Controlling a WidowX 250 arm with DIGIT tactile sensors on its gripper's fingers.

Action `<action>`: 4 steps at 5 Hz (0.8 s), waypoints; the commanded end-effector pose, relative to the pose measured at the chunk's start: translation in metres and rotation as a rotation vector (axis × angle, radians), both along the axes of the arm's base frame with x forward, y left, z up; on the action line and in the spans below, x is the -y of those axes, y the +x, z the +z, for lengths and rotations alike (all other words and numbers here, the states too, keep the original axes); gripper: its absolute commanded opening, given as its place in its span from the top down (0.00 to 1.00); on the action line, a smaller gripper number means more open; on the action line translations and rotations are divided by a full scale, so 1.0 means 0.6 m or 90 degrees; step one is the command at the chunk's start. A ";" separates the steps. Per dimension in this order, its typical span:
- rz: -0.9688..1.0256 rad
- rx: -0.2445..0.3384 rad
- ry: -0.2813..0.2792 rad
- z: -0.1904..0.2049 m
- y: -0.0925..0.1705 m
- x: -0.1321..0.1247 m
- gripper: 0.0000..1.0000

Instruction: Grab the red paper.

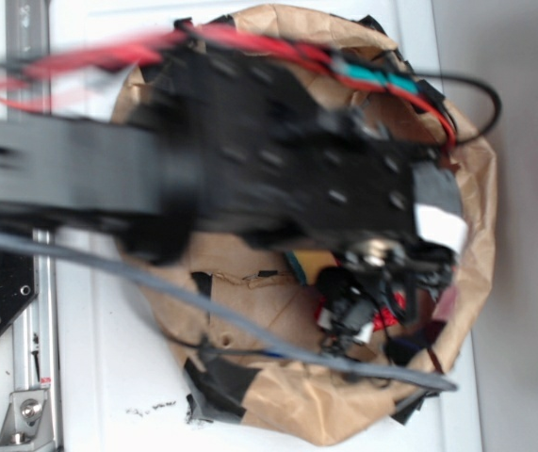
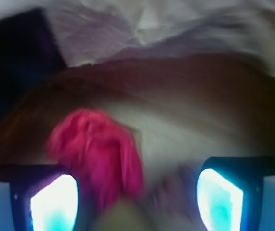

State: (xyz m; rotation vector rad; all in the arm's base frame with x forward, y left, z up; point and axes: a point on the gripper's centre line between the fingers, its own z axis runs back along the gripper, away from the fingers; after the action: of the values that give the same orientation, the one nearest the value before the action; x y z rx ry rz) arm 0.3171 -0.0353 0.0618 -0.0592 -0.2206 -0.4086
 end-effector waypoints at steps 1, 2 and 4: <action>-0.090 -0.009 -0.068 -0.036 0.018 0.098 0.00; -0.090 -0.020 -0.062 -0.037 -0.006 0.113 0.91; 0.015 0.040 -0.002 0.038 -0.033 0.061 1.00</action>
State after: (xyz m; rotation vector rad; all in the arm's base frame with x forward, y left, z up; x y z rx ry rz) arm 0.2934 -0.0564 0.0681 -0.0488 -0.2280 -0.3744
